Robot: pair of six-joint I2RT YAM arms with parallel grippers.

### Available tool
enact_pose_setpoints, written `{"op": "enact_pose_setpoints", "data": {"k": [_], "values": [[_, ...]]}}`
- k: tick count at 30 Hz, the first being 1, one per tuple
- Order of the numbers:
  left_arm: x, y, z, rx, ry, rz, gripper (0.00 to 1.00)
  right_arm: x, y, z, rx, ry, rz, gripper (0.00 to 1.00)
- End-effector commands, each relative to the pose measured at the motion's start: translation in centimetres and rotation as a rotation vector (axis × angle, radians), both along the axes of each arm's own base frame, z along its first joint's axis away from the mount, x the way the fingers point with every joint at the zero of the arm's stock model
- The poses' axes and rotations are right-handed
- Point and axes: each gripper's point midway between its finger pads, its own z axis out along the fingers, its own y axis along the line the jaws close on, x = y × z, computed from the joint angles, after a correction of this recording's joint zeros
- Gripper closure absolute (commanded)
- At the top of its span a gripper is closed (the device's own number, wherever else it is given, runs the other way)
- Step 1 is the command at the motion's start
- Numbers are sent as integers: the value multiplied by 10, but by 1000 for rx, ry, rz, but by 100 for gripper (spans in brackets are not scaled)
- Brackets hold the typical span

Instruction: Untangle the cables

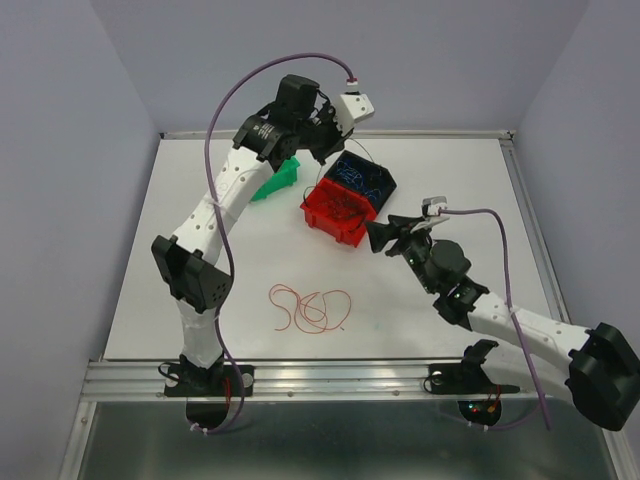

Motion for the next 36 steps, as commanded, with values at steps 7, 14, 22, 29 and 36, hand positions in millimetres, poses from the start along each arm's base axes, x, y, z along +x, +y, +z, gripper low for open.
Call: {"op": "enact_pose_setpoints", "data": {"k": [7, 14, 22, 29, 36], "values": [[35, -26, -22, 45, -185, -127, 100, -8, -15, 22, 71, -75, -32, 29], [34, -27, -69, 74, -247, -196, 100, -14, -22, 26, 82, -95, -36, 29], [47, -16, -108, 40, -286, -219, 100, -18, -24, 27, 83, -103, -29, 29], [63, 12, -138, 72, -264, -233, 100, -19, -25, 27, 78, -102, -28, 29], [64, 34, -165, 154, -224, -231, 100, 4, -11, 9, 6, -7, -60, 29]]}}
